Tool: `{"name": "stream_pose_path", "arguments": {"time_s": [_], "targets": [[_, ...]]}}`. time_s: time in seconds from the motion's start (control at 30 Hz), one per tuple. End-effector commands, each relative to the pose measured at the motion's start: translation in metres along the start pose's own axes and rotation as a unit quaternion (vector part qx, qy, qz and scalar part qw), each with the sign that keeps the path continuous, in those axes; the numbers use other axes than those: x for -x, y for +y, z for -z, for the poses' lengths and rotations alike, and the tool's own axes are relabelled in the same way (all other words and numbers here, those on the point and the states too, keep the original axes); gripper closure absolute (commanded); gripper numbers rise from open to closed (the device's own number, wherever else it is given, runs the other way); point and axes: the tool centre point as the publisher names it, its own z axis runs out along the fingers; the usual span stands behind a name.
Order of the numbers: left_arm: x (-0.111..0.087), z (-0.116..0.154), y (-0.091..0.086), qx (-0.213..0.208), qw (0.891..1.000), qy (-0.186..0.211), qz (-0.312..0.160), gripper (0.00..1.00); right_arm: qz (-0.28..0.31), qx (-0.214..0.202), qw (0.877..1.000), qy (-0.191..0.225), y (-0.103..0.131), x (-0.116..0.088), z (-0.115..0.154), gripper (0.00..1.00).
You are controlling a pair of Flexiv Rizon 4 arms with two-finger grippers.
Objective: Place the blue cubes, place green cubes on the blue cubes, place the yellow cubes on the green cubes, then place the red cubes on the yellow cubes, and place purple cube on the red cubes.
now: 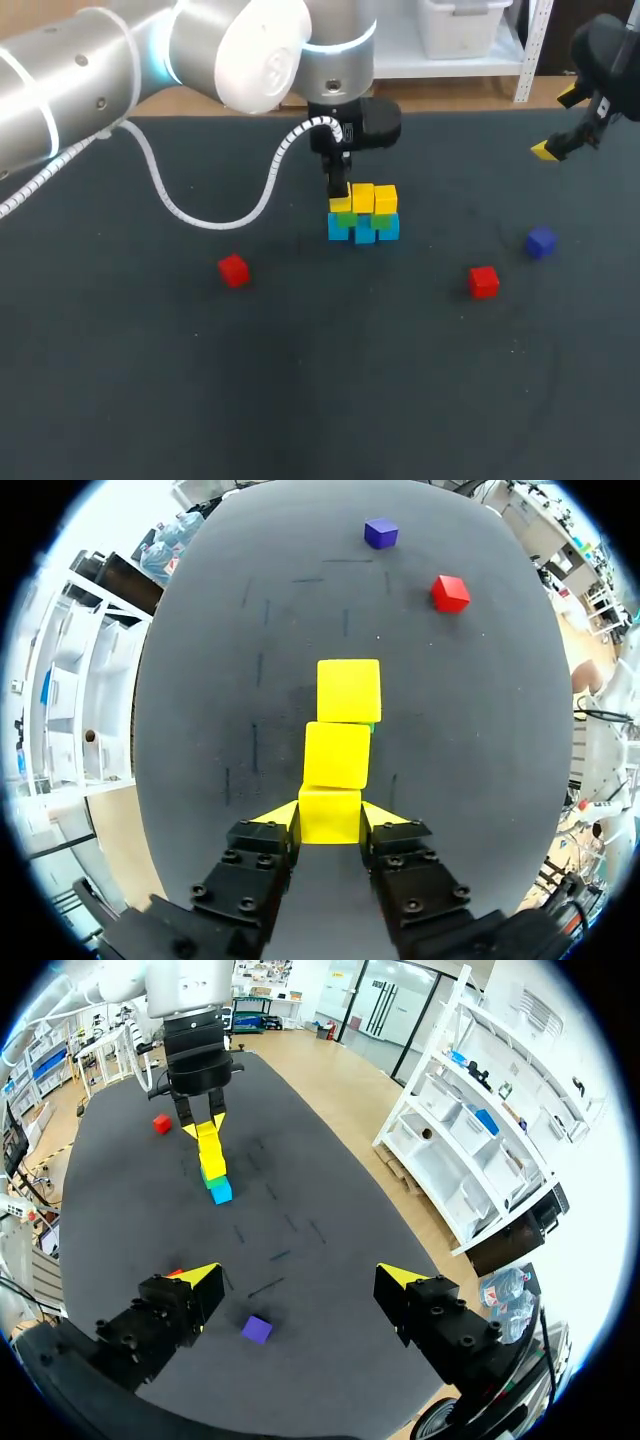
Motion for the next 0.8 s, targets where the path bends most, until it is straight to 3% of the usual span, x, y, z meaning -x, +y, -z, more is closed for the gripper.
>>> {"name": "stream_pose_path", "arguments": {"time_s": [0.03, 0.17, 0.23, 0.3, 0.33, 0.37, 0.63, 0.8], "targets": [[-0.001, -0.002, -0.003, 0.000, 1.000, -0.001, -0.003, 1.00, 0.000, -0.001, 1.000, 0.000, 0.001, 0.000, -0.001, 0.00], [-0.001, -0.003, -0.004, -0.003, 1.000, -0.002, -0.002, 1.00, 0.000, -0.001, 1.000, 0.000, 0.001, 0.000, -0.001, 0.00], [-0.002, -0.003, -0.004, -0.003, 1.000, -0.002, -0.002, 0.93, 0.000, -0.001, 1.000, 0.000, 0.001, 0.000, -0.001, 0.00], [-0.002, -0.004, -0.003, -0.004, 1.000, -0.002, -0.001, 0.73, 0.000, -0.001, 1.000, 0.000, 0.001, 0.000, -0.001, 0.00], [-0.003, -0.004, -0.003, -0.004, 1.000, -0.001, -0.001, 0.48, 0.000, -0.001, 1.000, 0.000, 0.001, 0.000, -0.001, 0.00], [-0.003, -0.003, -0.002, -0.005, 1.000, -0.003, 0.003, 0.00, 0.000, -0.001, 1.000, 0.000, 0.001, 0.000, -0.001, 0.00], [-0.006, 0.004, 0.000, -0.001, 1.000, -0.022, 0.019, 0.00, 0.000, -0.001, 1.000, 0.000, 0.001, 0.000, -0.001, 0.00], [-0.019, 0.016, -0.001, 0.017, 0.998, -0.011, 0.066, 0.00, 0.000, -0.001, 1.000, 0.000, 0.001, 0.000, -0.001, 0.00]]}}
